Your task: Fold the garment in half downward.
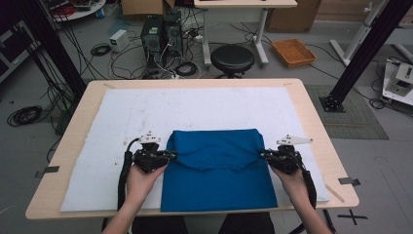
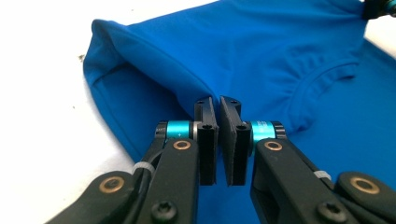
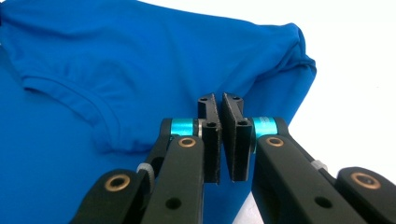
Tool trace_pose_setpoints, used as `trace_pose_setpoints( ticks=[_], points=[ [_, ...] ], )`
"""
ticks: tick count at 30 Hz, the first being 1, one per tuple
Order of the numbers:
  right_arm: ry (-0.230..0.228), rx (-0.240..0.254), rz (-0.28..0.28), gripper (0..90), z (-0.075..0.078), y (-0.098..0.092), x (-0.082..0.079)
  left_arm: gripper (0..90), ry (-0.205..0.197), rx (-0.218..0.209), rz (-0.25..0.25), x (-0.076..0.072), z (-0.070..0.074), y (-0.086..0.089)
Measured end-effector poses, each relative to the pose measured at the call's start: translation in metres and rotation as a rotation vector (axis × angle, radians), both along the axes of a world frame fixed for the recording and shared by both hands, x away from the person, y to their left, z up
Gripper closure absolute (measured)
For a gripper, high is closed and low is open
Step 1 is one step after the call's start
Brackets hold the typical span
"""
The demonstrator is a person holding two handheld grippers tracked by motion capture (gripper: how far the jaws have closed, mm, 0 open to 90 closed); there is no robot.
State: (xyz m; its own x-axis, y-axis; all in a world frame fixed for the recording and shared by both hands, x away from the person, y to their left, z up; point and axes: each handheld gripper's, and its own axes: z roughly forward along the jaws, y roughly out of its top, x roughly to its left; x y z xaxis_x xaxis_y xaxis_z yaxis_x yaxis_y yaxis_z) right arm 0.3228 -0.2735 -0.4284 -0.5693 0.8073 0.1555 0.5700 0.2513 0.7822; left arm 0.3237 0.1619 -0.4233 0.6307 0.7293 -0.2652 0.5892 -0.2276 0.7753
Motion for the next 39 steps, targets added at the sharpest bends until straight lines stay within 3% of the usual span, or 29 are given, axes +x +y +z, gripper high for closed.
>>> trace_pose_setpoints(
  ticks=[13, 24, 32, 39],
  points=[
    [-0.015, 0.027, 0.028, 86.5, 0.014, -0.009, -0.026, 85.2, 0.007, -0.042, -0.066, -0.028, 0.014, 0.007],
    [-0.025, 0.037, 0.064, 86.7, 0.019, -0.014, -0.061, 85.2, 0.022, -0.060, -0.135, -0.064, 0.018, 0.010],
    [-0.017, 0.025, 0.088, 86.7, 0.015, -0.019, -0.092, 85.1, 0.040, -0.039, -0.170, -0.090, 0.012, 0.010],
    [-0.004, 0.003, 0.094, 86.7, 0.005, -0.021, -0.107, 85.0, 0.045, -0.003, -0.182, -0.103, 0.003, 0.006]
  ],
)
